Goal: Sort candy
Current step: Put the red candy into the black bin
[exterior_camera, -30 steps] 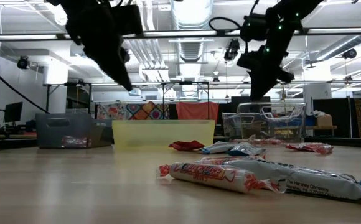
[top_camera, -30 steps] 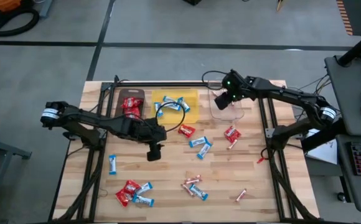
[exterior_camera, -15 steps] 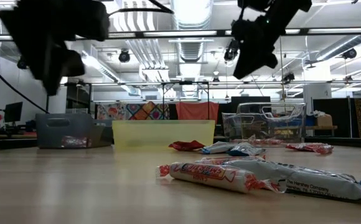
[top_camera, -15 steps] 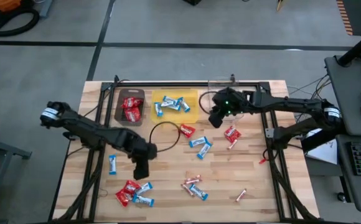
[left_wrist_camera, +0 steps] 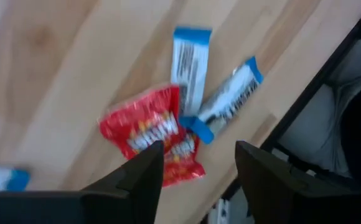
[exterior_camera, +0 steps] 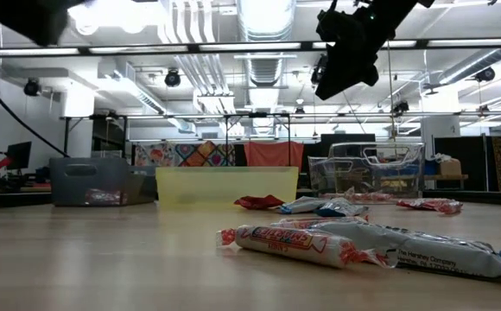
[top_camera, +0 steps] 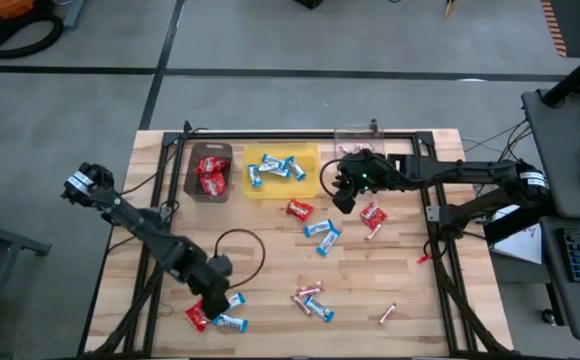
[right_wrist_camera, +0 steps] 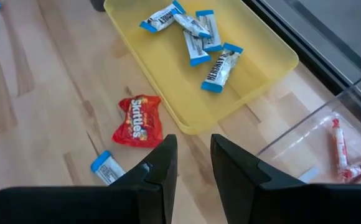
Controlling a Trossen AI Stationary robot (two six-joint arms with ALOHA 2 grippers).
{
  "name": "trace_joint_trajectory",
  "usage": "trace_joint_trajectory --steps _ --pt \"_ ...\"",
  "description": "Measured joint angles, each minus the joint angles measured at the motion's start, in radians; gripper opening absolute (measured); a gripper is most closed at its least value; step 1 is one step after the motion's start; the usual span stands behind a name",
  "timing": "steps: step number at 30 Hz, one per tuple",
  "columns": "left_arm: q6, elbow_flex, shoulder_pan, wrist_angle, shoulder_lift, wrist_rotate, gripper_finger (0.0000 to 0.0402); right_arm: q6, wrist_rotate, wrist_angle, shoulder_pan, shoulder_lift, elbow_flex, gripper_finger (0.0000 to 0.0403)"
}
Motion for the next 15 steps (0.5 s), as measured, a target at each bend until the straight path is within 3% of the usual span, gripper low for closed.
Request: trace_joint_trajectory --steps 7,15 --pt "-0.084 0.0 -0.098 0.07 0.049 -0.079 0.0229 -0.02 0.0 0.015 0.0 0.0 0.0 0.0091" --pt "-0.102 0.048 -0.121 0.103 0.185 -0.08 0.0222 -0.05 -0.001 0.015 0.0 0.0 -0.001 0.0091"
